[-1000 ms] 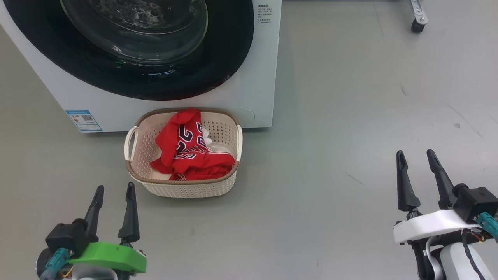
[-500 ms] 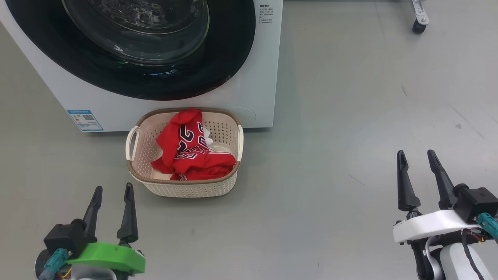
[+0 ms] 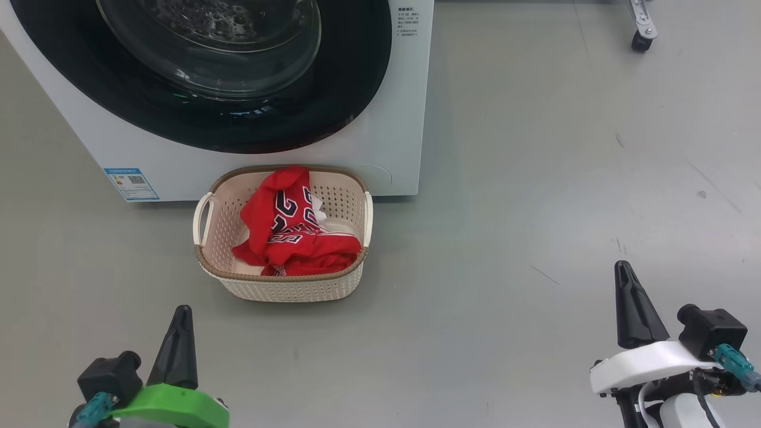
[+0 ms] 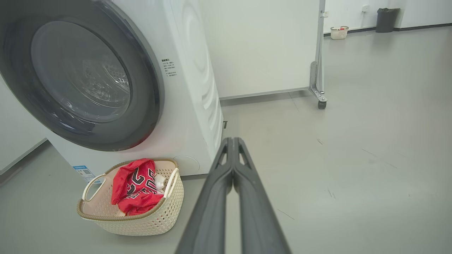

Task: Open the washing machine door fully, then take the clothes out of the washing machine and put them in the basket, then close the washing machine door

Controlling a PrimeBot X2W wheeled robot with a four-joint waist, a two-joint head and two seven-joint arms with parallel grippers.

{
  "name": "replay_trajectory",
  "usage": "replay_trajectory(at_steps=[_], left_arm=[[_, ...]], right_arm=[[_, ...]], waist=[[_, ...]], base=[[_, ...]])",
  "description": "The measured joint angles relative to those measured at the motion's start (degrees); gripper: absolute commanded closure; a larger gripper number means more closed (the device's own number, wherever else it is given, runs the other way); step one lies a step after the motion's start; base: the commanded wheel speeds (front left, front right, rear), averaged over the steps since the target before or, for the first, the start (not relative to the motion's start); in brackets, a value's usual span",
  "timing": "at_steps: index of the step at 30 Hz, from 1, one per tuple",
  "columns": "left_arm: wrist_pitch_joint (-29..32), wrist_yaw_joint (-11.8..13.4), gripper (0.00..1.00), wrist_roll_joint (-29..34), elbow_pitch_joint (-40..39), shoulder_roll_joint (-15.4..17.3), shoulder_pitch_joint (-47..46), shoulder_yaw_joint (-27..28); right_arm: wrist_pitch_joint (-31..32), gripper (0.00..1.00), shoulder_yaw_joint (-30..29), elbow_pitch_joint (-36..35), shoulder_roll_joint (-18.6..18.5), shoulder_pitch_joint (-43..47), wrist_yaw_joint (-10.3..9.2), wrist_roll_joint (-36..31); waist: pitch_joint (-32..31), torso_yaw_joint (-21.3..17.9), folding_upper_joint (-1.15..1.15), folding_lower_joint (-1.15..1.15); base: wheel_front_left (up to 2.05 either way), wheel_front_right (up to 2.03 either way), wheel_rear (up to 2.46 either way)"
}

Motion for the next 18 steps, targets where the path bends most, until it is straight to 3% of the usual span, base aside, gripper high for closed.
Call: replay_trajectory(at_steps=[18], left_arm=[[3.8,0.0,1.0,-13.83,-0.13,0.01,-0.01,0.98]], right_arm=[[3.76,1.0,-2.04,0.51,0.47,-0.03,0.12,14.64]], waist=[[-1.05,0.32,0.0,0.0]], base=[[0.0,0.0,0.0]])
